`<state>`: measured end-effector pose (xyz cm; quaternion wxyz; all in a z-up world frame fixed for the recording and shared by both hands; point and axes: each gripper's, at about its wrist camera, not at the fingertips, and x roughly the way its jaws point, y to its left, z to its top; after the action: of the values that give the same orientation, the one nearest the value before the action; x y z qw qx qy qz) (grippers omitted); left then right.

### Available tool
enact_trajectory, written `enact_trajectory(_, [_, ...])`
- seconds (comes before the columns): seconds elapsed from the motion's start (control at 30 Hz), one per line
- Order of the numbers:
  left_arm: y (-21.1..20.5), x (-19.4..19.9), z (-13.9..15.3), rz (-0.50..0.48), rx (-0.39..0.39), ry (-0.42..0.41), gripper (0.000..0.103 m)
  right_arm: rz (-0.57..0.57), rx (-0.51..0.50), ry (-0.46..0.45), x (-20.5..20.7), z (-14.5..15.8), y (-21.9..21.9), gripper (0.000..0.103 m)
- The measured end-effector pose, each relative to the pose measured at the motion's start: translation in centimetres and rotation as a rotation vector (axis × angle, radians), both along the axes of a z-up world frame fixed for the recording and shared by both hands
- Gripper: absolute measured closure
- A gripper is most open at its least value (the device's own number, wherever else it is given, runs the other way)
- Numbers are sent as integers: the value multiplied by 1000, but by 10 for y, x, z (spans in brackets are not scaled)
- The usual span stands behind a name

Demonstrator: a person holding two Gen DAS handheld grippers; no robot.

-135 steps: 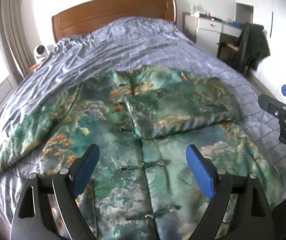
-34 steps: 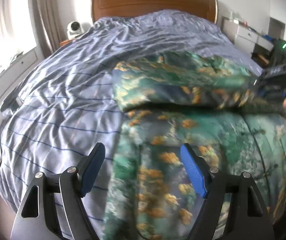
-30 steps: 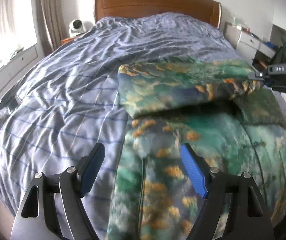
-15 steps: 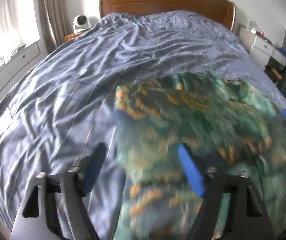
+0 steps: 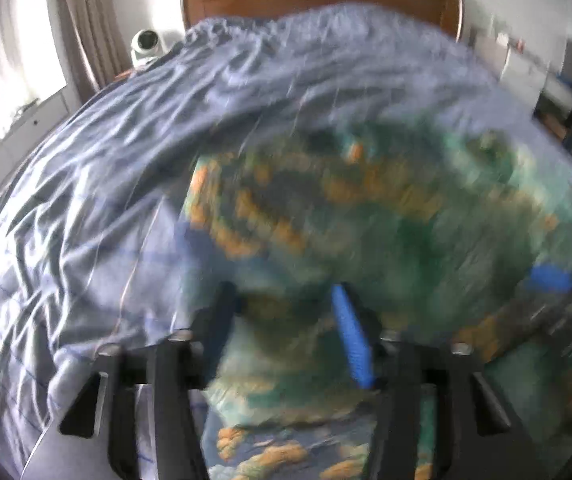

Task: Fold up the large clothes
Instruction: 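Fold the side panel over the jacket front with the left gripper while the right gripper folds the other side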

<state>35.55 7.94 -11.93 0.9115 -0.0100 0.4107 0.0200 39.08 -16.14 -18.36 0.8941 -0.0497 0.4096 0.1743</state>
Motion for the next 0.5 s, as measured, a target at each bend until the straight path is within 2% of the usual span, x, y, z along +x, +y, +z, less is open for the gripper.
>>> enact_trajectory(0.1, [-9,22,23,-3,-44,-51,33,-4,-1,-33,-5,-2,0,51])
enact_trajectory(0.17, [-13,48,22,-5,-44,-54,32,-5,-14,-41,-5,-4,1,51])
enact_trajectory(0.23, [-8,76,2,29,-39,-14,29,-4,-8,-41,-2,-7,-2,51])
enact_trajectory(0.33, [2,101,-57,29,-52,137,20,-4,6,-39,-1,-9,-5,51])
enact_trajectory(0.4, [3,96,-63,22,-55,93,19,-4,10,-41,1,-11,-5,51])
enact_trajectory(0.5, [2,92,-62,23,-56,85,19,-5,10,-43,4,-12,-4,51])
